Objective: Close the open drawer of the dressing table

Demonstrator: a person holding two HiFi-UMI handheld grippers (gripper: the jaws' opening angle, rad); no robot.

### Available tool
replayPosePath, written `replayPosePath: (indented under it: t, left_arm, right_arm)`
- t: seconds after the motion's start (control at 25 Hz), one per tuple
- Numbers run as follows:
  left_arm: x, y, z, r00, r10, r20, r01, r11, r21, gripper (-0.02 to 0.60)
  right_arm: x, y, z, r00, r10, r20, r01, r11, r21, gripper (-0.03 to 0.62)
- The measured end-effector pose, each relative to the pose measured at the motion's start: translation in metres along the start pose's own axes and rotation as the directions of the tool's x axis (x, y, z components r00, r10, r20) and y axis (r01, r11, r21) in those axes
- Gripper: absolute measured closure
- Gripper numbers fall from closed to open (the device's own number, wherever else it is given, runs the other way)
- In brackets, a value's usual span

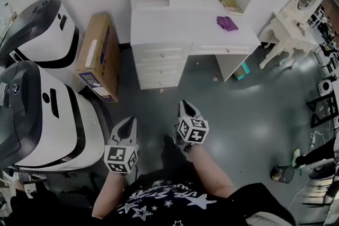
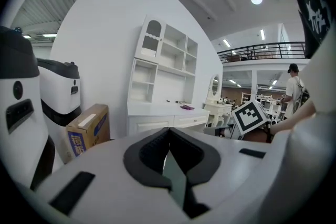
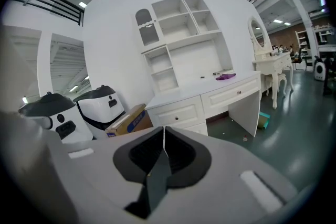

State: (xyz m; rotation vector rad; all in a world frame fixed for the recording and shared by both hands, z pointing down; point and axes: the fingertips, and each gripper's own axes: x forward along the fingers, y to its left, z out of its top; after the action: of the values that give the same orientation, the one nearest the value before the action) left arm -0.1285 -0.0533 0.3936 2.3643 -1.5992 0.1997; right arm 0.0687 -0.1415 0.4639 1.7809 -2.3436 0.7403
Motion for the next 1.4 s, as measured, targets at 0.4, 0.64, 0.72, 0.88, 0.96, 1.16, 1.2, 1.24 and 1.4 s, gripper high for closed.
replayPosePath:
  t: [0.4, 0.64, 0.72, 0.88, 0.96, 1.16, 1.2, 1.24, 1.4]
  left_arm:
    - [-0.104, -0.022, -0.015, 0.998, -0.036, 0.05, 0.037, 0.999, -0.014, 0.572]
    - [-0.12, -0.038, -0.029, 0.994, -0.099, 0.036, 0.099, 0.995, -0.016, 0.572]
    - [-0.12, -0.047, -0.032, 0.992, -0.119, 0.032, 0.119, 0.993, -0.014, 0.572]
    - [-0.12, -0.069, -0.031, 0.987, -0.156, 0.031, 0.156, 0.988, 0.012, 0.572]
    - [-0.12, -0.082, -0.031, 0.985, -0.17, 0.033, 0.169, 0.985, 0.019, 0.572]
    - [-0.122, -0.098, -0.036, 0.985, -0.168, 0.024, 0.167, 0.985, 0.029, 0.572]
    - [-0.124, -0.101, -0.038, 0.986, -0.164, 0.02, 0.163, 0.986, 0.03, 0.572]
    - [-0.126, -0.105, -0.04, 0.987, -0.159, 0.016, 0.159, 0.987, 0.03, 0.572]
    - [-0.132, -0.126, -0.039, 0.99, -0.141, 0.02, 0.14, 0.99, 0.034, 0.572]
  right_arm:
    - [-0.113, 0.057, -0.016, 0.997, 0.026, 0.074, -0.015, 0.989, -0.146, 0.591]
    - [-0.177, 0.051, -0.018, 0.993, -0.012, 0.115, 0.036, 0.977, -0.21, 0.591]
    - [-0.192, 0.045, -0.023, 0.995, -0.022, 0.101, 0.045, 0.973, -0.228, 0.592]
    - [-0.208, 0.043, -0.03, 0.997, -0.012, 0.077, 0.032, 0.961, -0.273, 0.592]
    - [-0.211, 0.04, -0.03, 0.997, -0.011, 0.076, 0.031, 0.962, -0.273, 0.592]
    - [-0.217, 0.046, -0.033, 0.997, 0.05, 0.063, -0.03, 0.957, -0.289, 0.592]
    - [-0.22, 0.046, -0.036, 0.996, 0.064, 0.057, -0.044, 0.954, -0.295, 0.592]
    - [-0.225, 0.046, -0.039, 0.996, 0.075, 0.051, -0.056, 0.952, -0.301, 0.592]
    - [-0.237, 0.036, -0.043, 0.994, 0.1, 0.037, -0.084, 0.951, -0.297, 0.592]
